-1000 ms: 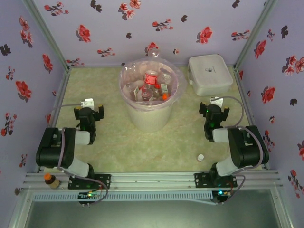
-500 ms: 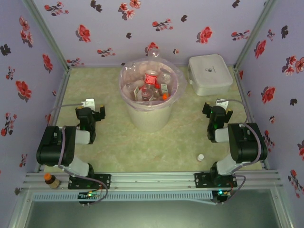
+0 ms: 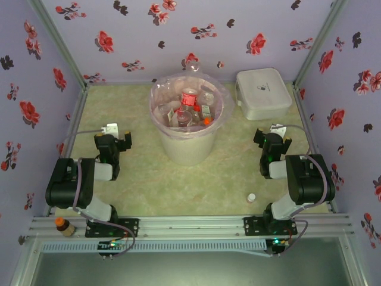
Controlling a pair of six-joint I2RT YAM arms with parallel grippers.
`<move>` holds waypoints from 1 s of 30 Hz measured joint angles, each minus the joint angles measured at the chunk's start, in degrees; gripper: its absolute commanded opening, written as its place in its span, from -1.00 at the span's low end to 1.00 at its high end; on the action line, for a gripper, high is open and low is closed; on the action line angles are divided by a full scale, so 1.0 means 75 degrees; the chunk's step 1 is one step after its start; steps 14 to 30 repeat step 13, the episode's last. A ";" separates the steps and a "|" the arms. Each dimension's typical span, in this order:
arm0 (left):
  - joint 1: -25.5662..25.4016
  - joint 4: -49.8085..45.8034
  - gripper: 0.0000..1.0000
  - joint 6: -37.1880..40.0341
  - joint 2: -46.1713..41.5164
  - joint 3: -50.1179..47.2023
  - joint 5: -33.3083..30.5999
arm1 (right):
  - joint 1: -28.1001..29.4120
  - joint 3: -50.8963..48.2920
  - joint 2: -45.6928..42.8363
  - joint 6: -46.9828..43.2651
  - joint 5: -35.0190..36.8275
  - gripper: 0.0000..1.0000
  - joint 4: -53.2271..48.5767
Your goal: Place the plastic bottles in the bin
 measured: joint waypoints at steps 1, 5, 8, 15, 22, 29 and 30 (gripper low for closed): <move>0.0000 0.0000 1.00 0.0000 0.0000 0.0003 0.0000 | 0.0000 0.0000 0.0000 0.0000 0.0000 0.99 0.0000; 0.0003 -0.0017 1.00 -0.0003 0.0000 0.0015 0.0000 | 0.0015 0.0003 0.0000 -0.0003 0.0000 0.99 -0.0006; 0.0015 -0.0023 1.00 -0.0003 0.0000 0.0015 0.0003 | 0.0015 0.0015 0.0000 -0.0003 0.0000 0.99 -0.0035; 0.0015 -0.0020 1.00 -0.0061 0.0000 0.0015 -0.0064 | 0.0012 0.0015 0.0000 -0.0003 0.0000 0.99 -0.0052; 0.0015 -0.0020 1.00 -0.0061 0.0000 0.0015 -0.0064 | 0.0012 0.0015 0.0000 -0.0003 0.0000 0.99 -0.0052; 0.0015 -0.0020 1.00 -0.0061 0.0000 0.0015 -0.0064 | 0.0012 0.0015 0.0000 -0.0003 0.0000 0.99 -0.0052; 0.0015 -0.0020 1.00 -0.0061 0.0000 0.0015 -0.0064 | 0.0012 0.0015 0.0000 -0.0003 0.0000 0.99 -0.0052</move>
